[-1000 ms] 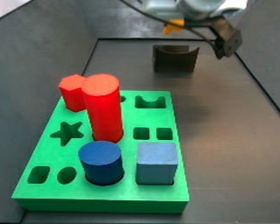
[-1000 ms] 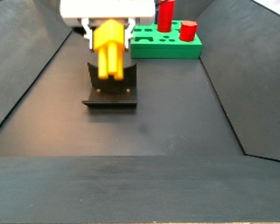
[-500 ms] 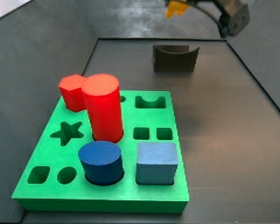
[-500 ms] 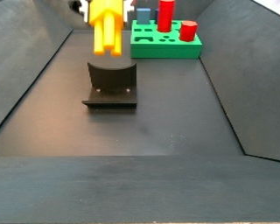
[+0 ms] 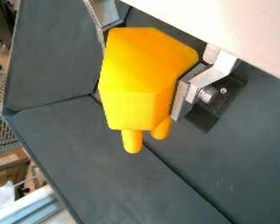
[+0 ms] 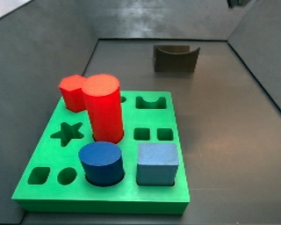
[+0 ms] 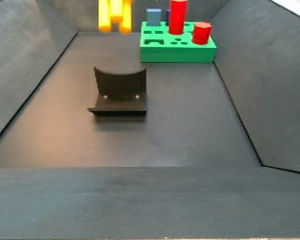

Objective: Pick up the 3 prong object. Move up. Place the 3 prong object on the fixture. Regrasp the 3 prong object. Move to above the board. Insert the 3 prong object.
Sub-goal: Move to above the board.

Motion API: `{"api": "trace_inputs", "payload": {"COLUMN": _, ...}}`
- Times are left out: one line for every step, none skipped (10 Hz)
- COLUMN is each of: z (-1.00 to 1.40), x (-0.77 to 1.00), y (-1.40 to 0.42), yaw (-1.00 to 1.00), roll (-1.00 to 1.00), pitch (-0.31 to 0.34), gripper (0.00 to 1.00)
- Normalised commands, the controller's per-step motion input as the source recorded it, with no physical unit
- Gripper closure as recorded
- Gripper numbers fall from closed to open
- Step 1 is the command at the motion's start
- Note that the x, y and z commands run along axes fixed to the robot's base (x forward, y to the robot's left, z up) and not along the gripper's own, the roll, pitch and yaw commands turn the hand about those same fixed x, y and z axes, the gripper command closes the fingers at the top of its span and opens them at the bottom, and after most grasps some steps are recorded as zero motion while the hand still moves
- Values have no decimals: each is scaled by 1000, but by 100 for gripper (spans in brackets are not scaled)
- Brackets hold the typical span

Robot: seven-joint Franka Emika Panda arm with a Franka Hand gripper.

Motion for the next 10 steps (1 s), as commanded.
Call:
{"api": "trace_inputs", "payload": {"z": 976, "x": -66, "y": 3, "yaw": 62, "roll": -42, "pitch": 42, "gripper": 100}}
{"api": "trace_inputs", "payload": {"z": 874, "x": -57, "y": 1, "yaw": 60, "roll": -45, "pitch": 40, "gripper": 100}}
{"api": "trace_inputs", "payload": {"z": 671, "x": -36, "y": 2, "yaw": 52, "roll": -48, "pitch": 37, "gripper": 100}}
{"api": "trace_inputs", "payload": {"z": 466, "x": -17, "y": -1, "yaw": 47, "roll": -56, "pitch": 37, "gripper": 100}}
{"api": "trace_inputs", "payload": {"z": 316, "x": -8, "y": -2, "yaw": 43, "roll": -61, "pitch": 41, "gripper": 100}}
{"api": "trace_inputs", "payload": {"z": 214, "x": -6, "y": -1, "yaw": 39, "roll": -62, "pitch": 43, "gripper": 100}}
{"api": "trace_inputs", "payload": {"z": 122, "x": -462, "y": -1000, "yaw": -41, "roll": -1000, "pitch": 22, "gripper": 100}}
{"api": "trace_inputs", "payload": {"z": 134, "x": -462, "y": -1000, "yaw": -38, "roll": -1000, "pitch": 15, "gripper": 100}}
{"api": "trace_inputs", "payload": {"z": 144, "x": -487, "y": -1000, "yaw": -33, "roll": -1000, "pitch": 8, "gripper": 100}}
{"api": "trace_inputs", "payload": {"z": 135, "x": -503, "y": -1000, "yaw": -32, "roll": -1000, "pitch": 2, "gripper": 100}}
